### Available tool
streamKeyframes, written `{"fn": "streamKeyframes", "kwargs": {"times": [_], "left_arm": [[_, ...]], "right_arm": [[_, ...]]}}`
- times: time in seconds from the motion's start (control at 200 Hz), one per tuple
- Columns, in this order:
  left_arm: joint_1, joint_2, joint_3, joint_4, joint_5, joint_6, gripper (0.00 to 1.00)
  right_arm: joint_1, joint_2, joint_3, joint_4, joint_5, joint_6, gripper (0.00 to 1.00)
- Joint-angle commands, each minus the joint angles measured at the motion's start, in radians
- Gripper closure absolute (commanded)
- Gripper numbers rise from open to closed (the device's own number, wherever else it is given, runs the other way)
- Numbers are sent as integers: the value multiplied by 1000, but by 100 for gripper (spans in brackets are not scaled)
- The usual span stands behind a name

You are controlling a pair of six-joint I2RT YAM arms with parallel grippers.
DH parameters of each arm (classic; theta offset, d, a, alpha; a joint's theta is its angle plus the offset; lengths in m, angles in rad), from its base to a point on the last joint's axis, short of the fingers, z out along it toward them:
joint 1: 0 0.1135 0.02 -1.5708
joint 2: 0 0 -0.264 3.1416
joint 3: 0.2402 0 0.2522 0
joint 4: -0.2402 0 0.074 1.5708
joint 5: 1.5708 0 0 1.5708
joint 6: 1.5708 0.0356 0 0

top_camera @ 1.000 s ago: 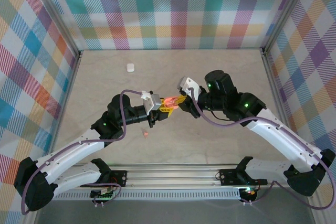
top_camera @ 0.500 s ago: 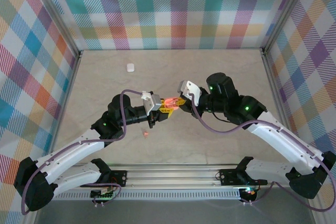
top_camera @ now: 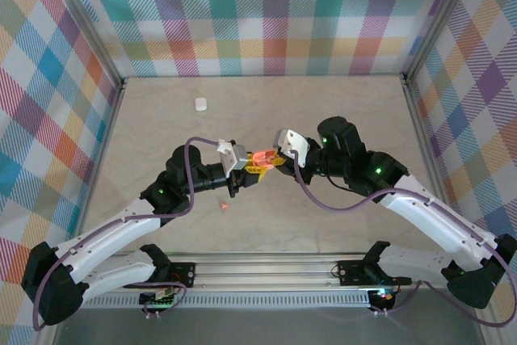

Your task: Insert wireless bluetooth earbuds into charging case

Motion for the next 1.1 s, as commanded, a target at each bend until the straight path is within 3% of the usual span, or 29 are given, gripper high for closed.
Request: {"fn": "streamKeyframes", "kwargs": {"times": [0.0, 0.705, 1.095], "left_arm": [[-12, -24, 3, 49, 16, -9, 100], [-13, -28, -1, 54, 5, -12, 100], [-12, -31, -6, 52, 2, -9, 100]], "right_arm": [[6, -14, -9, 19, -24, -11, 86], [8, 28, 14, -42, -92, -2, 83], [8, 34, 34, -67, -85, 11, 72]]}}
